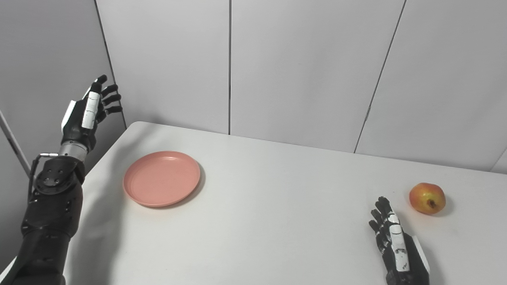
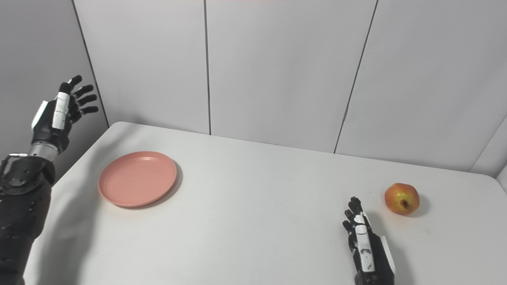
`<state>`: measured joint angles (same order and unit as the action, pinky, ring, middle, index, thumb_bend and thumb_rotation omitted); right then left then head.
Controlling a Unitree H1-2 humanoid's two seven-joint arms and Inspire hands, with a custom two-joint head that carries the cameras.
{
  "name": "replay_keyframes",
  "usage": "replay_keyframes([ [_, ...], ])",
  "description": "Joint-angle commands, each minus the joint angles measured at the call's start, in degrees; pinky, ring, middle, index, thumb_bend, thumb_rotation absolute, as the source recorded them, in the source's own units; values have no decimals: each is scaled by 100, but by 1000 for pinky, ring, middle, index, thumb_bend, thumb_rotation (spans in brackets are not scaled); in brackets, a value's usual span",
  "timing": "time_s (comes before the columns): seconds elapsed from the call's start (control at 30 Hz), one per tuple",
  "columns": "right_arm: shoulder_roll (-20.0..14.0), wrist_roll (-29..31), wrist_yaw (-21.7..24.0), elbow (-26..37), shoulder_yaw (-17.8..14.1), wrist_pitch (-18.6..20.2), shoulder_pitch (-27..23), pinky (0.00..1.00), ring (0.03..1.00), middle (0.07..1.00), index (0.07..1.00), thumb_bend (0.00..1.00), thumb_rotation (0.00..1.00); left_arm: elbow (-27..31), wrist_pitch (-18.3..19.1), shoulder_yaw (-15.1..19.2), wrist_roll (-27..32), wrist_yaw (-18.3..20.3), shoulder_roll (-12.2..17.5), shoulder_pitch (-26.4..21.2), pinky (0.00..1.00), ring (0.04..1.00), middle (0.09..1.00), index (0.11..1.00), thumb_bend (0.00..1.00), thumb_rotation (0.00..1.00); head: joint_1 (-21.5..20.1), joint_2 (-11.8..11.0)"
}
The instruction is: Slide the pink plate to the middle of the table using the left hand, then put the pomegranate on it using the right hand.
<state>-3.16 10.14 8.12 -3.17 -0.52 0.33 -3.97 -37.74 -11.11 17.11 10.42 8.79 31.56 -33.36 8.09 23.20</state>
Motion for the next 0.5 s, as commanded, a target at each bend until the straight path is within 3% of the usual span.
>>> replay_keyframes([
  [0.0, 72, 47, -4, -232, 4, 157, 428, 1000, 1000, 1000, 976, 670, 935, -1, -195, 24, 19, -5, 257, -319, 755, 843, 878, 928, 1000, 972, 3, 16],
  [0.47, 53, 56, 6, -231, -33, 122, 463, 1000, 1000, 997, 969, 668, 919, -862, -614, -33, 20, 9, 10, -260, 740, 824, 860, 915, 988, 976, 1, 42],
])
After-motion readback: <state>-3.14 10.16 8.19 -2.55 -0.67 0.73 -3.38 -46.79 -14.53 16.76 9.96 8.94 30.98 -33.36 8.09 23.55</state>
